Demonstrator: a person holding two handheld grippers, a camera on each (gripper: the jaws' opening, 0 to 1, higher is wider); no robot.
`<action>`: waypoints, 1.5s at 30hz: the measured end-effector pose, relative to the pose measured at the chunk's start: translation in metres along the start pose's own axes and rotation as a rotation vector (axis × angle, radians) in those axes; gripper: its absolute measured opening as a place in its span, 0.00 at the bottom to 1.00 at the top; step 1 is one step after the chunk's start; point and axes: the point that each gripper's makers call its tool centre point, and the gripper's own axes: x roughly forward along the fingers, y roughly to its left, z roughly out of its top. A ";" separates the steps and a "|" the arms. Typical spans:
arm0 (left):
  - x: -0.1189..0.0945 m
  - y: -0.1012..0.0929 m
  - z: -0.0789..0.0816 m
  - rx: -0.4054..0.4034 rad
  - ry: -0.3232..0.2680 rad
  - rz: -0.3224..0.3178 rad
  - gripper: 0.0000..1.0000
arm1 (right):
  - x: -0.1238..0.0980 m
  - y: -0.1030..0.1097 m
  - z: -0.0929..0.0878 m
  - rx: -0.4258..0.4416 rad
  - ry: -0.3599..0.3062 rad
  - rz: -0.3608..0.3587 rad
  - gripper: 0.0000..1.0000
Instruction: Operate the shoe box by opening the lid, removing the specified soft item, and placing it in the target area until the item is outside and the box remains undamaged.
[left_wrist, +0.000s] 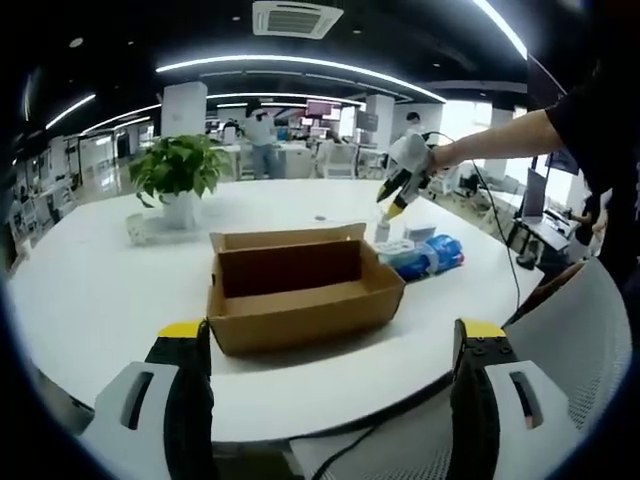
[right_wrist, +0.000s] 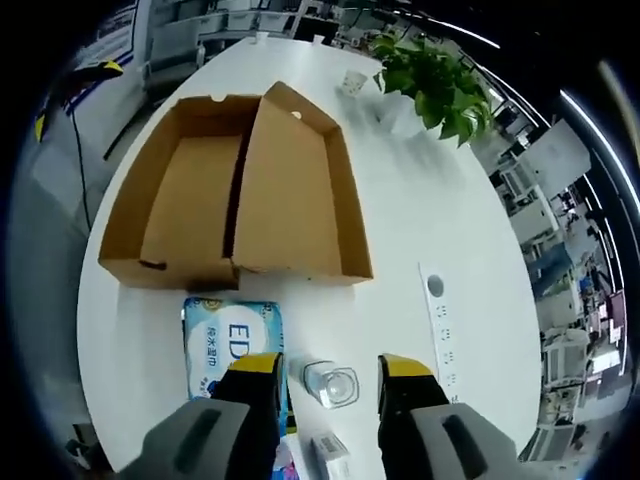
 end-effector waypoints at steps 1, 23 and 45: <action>0.000 -0.001 0.002 -0.008 -0.011 -0.010 0.99 | 0.000 0.000 0.003 0.017 -0.011 -0.003 0.34; 0.025 0.035 0.021 -0.014 0.040 -0.012 0.90 | 0.003 -0.018 0.033 0.309 -0.165 -0.109 0.32; 0.069 0.113 0.005 -0.049 0.105 0.117 0.50 | 0.012 -0.018 0.058 0.770 -0.268 -0.095 0.22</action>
